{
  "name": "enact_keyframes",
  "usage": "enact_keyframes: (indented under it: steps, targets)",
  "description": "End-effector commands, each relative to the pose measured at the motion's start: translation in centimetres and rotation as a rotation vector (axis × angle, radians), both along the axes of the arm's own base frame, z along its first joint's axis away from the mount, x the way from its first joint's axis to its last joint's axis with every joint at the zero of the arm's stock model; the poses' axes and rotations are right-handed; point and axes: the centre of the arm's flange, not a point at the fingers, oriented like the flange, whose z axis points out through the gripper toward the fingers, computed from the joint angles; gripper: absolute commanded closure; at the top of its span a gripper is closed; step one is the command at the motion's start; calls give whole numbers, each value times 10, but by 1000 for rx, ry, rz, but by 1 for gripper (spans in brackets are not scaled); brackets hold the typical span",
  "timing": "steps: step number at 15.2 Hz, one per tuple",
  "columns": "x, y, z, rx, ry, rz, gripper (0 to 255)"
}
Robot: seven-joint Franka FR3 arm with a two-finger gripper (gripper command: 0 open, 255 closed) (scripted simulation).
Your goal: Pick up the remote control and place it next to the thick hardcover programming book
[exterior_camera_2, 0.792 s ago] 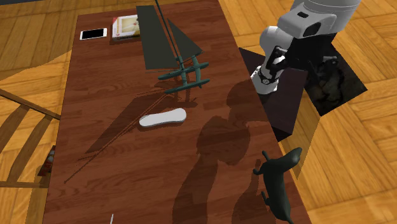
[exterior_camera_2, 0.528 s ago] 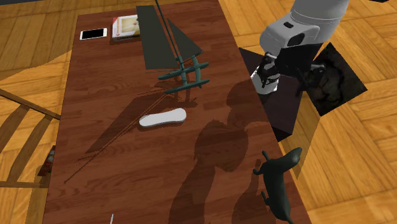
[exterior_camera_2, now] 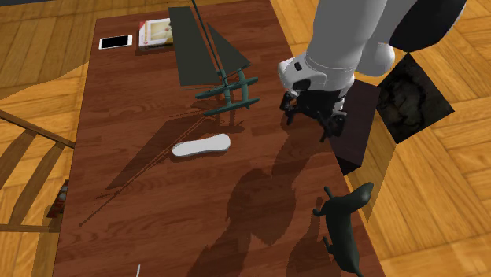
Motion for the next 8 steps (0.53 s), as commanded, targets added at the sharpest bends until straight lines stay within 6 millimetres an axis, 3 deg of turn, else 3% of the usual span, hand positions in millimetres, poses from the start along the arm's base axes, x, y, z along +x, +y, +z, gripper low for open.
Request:
enact_keyframes:
  steps: [1, 8]
  targets:
    - [16, -18, -10, -3, 13, -44, 0]
    - [59, -83, -56, -10, 57, -195, 0]
